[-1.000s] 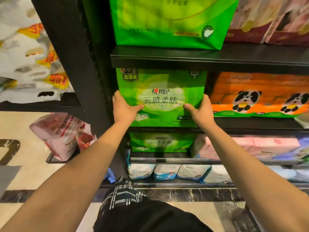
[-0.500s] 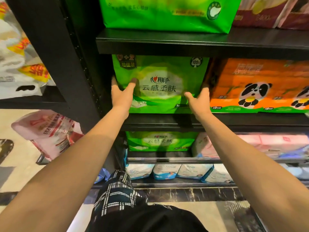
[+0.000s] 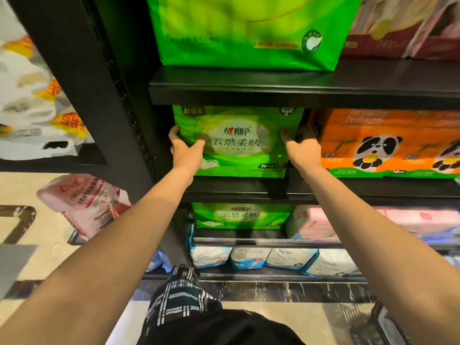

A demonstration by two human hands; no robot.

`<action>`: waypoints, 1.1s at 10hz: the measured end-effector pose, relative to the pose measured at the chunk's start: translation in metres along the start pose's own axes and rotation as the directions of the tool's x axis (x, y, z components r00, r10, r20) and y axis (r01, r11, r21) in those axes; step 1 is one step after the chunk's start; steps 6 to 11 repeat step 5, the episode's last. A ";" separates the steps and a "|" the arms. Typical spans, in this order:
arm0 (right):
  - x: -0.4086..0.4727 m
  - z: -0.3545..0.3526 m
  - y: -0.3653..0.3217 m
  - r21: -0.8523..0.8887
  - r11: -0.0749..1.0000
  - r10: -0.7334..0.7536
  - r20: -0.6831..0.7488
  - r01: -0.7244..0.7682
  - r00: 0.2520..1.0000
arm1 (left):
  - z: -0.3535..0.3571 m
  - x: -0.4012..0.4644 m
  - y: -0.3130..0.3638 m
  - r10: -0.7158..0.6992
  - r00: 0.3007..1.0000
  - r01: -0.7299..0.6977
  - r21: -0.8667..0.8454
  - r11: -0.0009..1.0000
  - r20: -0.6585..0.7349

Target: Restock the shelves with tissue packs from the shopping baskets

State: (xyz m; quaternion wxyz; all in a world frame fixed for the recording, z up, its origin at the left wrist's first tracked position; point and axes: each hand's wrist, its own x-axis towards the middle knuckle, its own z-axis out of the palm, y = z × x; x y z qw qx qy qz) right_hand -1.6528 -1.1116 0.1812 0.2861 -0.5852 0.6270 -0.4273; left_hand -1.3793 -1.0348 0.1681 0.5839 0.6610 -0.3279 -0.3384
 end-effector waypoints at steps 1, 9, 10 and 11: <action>-0.003 -0.013 -0.015 -0.102 0.991 0.087 0.035 -0.083 0.996 | -0.006 -0.005 0.016 -0.078 0.997 0.078 0.140 0.987 -0.010; -0.050 -0.080 -0.049 -0.409 0.884 -0.120 0.269 0.226 0.956 | -0.028 -0.074 0.082 0.024 0.990 -0.128 0.785 0.606 0.142; -0.050 -0.080 -0.049 -0.409 0.884 -0.120 0.269 0.226 0.956 | -0.028 -0.074 0.082 0.024 0.990 -0.128 0.785 0.606 0.142; -0.050 -0.080 -0.049 -0.409 0.884 -0.120 0.269 0.226 0.956 | -0.028 -0.074 0.082 0.024 0.990 -0.128 0.785 0.606 0.142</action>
